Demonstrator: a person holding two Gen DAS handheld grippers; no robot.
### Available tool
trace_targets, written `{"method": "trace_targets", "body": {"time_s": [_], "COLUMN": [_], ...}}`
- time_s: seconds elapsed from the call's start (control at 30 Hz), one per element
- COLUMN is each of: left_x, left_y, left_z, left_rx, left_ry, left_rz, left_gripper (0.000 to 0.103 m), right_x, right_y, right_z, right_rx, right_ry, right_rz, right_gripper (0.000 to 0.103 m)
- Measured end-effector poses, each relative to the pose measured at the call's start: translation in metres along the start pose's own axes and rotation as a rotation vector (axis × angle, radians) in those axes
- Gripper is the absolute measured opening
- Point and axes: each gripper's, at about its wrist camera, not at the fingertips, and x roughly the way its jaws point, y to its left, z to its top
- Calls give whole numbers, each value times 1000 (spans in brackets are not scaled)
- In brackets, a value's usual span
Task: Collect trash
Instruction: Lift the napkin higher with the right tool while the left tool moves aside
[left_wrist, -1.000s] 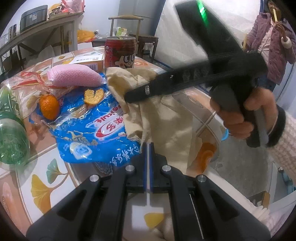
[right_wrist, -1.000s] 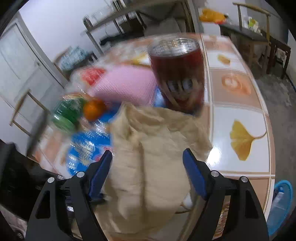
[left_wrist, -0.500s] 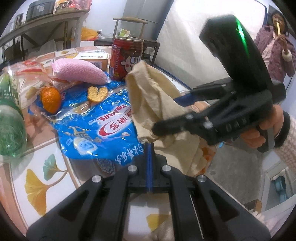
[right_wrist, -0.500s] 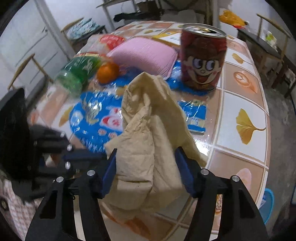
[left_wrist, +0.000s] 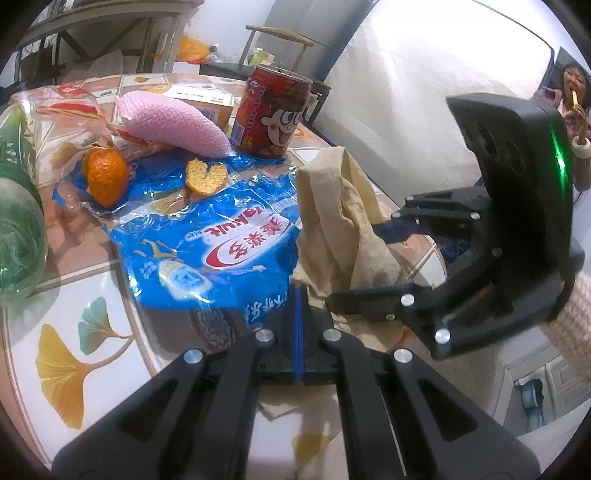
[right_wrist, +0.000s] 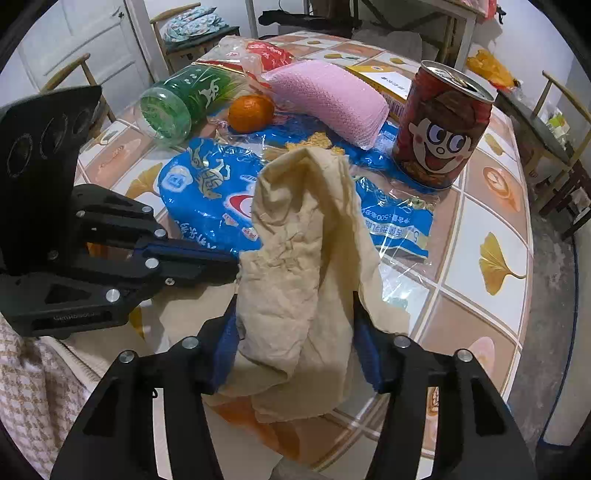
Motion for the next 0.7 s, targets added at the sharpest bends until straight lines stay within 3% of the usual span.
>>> {"method": "trace_targets", "body": {"time_s": [0.07,0.23,0.33,0.47,0.7], "left_x": [3,10,9,1,-32], "left_y": [1,4,0,-5,-19], "left_z": [2,8,8,9,14], "left_rx": [-14,-21,-11,4,34], "left_ry": [2,0,2,-16,-98], "left_rz": [-1,10,9,12,34], "left_gripper": [0,0,1,3,22], "right_x": [-1,-3,-5,-9,-31], "right_y": [1,10,13,16,6], "right_z": [-1,-5,-9,-16,-32], "right_rx": [10,39,73,142,277], "right_ry": [-5,-24,-36,-59,-116], "right_rz": [-4,-7,-13,-27,-51], "right_gripper": [48,24,16,9,7]}}
